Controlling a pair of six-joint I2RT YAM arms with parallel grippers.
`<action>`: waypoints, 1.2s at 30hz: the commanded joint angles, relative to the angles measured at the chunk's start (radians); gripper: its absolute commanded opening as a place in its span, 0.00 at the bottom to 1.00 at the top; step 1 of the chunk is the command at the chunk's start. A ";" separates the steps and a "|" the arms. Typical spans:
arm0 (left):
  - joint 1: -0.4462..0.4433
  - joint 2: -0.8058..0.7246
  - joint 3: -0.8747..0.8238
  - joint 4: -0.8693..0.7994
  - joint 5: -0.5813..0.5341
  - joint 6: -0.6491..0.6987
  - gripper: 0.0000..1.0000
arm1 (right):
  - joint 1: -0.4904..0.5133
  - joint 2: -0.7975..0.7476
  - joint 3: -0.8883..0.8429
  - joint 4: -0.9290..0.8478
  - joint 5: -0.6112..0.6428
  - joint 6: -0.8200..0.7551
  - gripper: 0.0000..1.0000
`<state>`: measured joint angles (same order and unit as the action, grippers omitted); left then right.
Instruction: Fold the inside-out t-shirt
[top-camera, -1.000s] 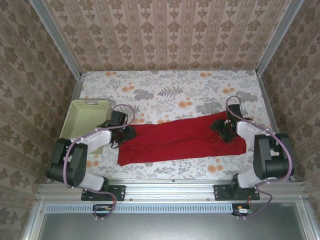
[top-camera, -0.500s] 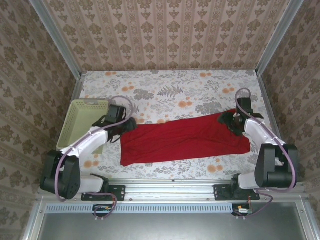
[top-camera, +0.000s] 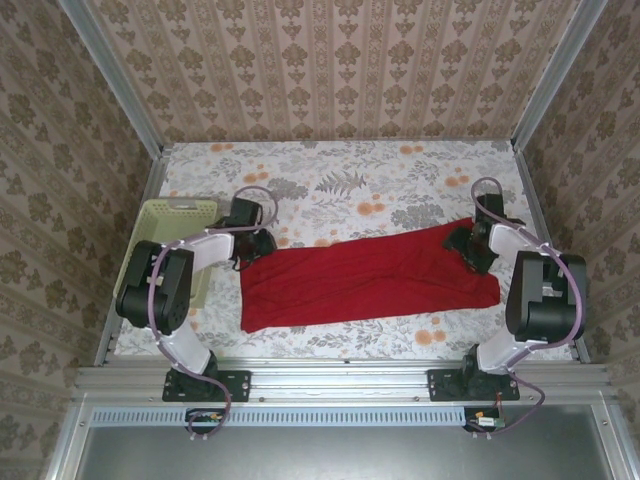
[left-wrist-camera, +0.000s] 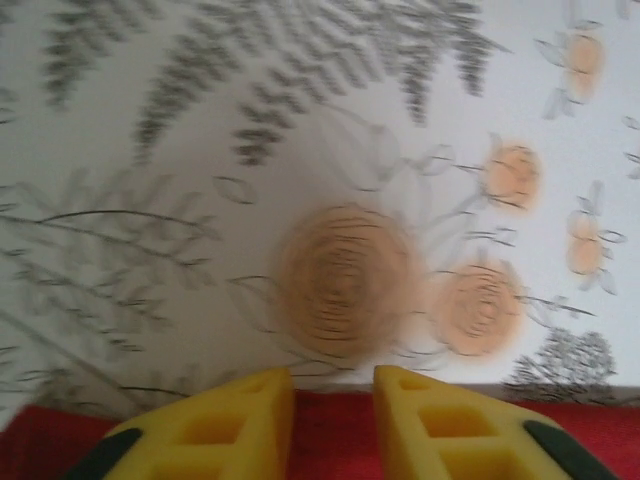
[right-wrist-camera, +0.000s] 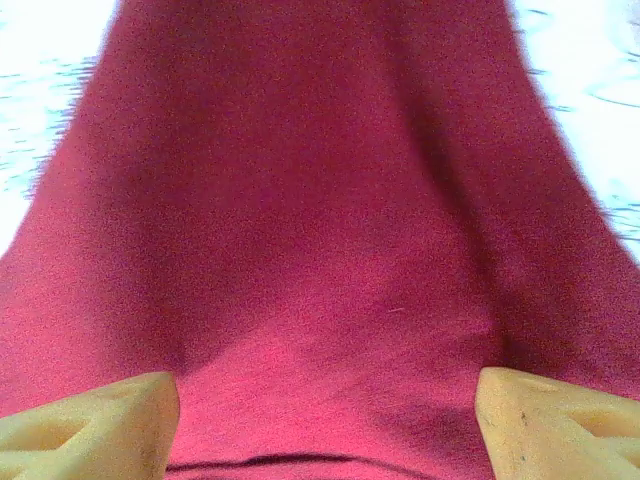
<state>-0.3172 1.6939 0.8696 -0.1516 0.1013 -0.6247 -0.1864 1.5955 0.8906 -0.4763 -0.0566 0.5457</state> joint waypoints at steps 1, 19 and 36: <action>0.047 -0.023 -0.052 -0.035 -0.022 0.010 0.23 | -0.011 -0.055 0.008 -0.031 0.055 0.000 0.81; 0.002 -0.181 -0.078 -0.093 -0.004 0.054 0.41 | 0.056 0.146 0.163 -0.172 0.110 -0.073 0.96; -0.014 -0.261 -0.247 -0.071 -0.050 0.013 0.40 | 0.145 0.193 0.170 -0.189 0.057 -0.081 0.19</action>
<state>-0.3180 1.4544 0.6437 -0.1722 0.0780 -0.5957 -0.0463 1.8030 1.1034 -0.6250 0.0223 0.4686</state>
